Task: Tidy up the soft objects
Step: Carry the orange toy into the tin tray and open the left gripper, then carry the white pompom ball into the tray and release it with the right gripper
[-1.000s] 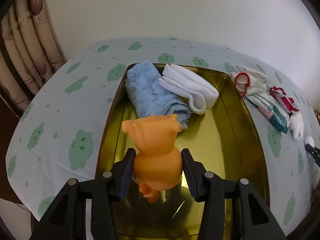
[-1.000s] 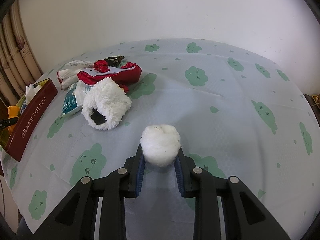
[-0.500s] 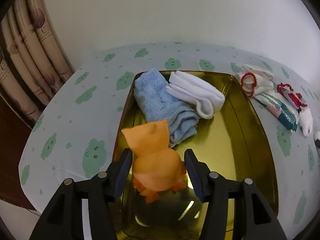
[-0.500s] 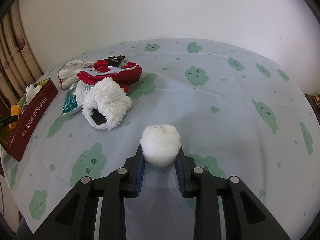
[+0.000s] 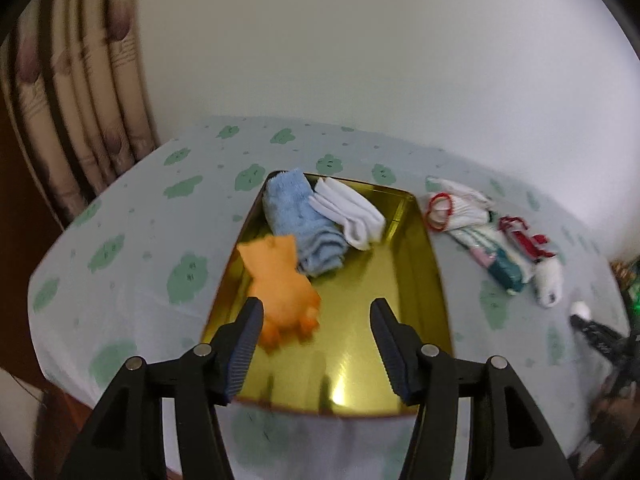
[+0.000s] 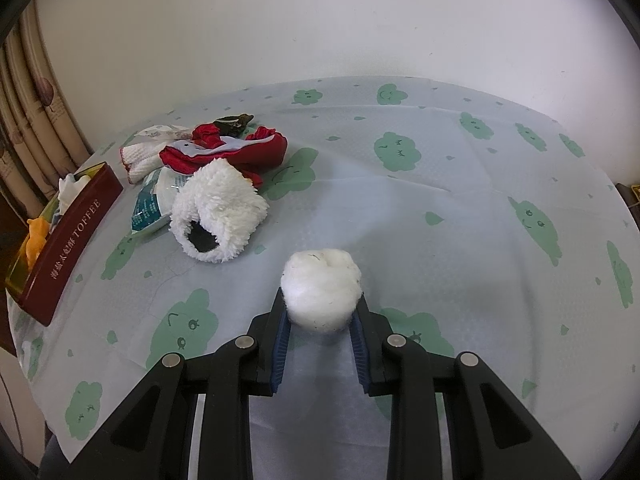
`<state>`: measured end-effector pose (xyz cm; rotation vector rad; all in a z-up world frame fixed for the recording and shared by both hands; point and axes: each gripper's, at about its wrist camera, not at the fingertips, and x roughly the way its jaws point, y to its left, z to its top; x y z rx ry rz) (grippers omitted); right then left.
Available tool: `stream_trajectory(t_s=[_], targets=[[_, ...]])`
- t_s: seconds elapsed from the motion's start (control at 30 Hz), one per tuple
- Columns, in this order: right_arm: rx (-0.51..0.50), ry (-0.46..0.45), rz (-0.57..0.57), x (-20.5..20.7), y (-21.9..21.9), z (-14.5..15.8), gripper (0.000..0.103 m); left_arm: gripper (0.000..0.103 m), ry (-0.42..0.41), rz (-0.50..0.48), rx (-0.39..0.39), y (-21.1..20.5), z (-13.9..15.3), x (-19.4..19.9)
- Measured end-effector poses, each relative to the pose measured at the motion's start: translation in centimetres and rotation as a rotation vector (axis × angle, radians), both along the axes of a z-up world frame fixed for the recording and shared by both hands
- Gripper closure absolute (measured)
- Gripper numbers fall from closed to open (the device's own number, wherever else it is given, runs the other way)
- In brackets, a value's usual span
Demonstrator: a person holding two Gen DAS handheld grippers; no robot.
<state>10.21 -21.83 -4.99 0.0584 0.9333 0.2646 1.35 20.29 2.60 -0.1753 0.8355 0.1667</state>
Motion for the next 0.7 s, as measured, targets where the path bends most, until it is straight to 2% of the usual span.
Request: stream_trajectory(t_s=[0.13, 0.23, 0.33, 0.47, 0.6, 0.7], targets=[[-0.02, 0.007, 0.004, -0.2, 0.4, 0.2, 0.077, 0.046, -0.007, 0.022, -0.039, -0.5, -0.1, -2.4], [-0.013, 0.01, 0.016, -0.7, 0.9, 0.7, 0.077, 0.046, -0.021, 0.027, -0.018, -0.8, -0.1, -4.0], [0.007, -0.017, 0.059, -1.5, 2.9, 2.6, 0.077, 0.045, -0.021, 0.031, 0.011, -1.0, -0.5, -5.2], [0.053, -0.069, 0.159, -2.1, 7.7, 6.4, 0.077, 0.045, -0.007, 0.03, 0.015, -0.9, -1.4, -5.8], [0.094, -0.099, 0.311, -2.2, 15.0, 10.0, 0.077, 0.045, 0.008, 0.023, 0.006, -0.8, -2.2, -5.9], [0.1, -0.1, 0.407, -1.7, 20.3, 11.0, 0.077, 0.045, 0.009, 0.016, -0.01, -0.5, -2.4, -6.0]])
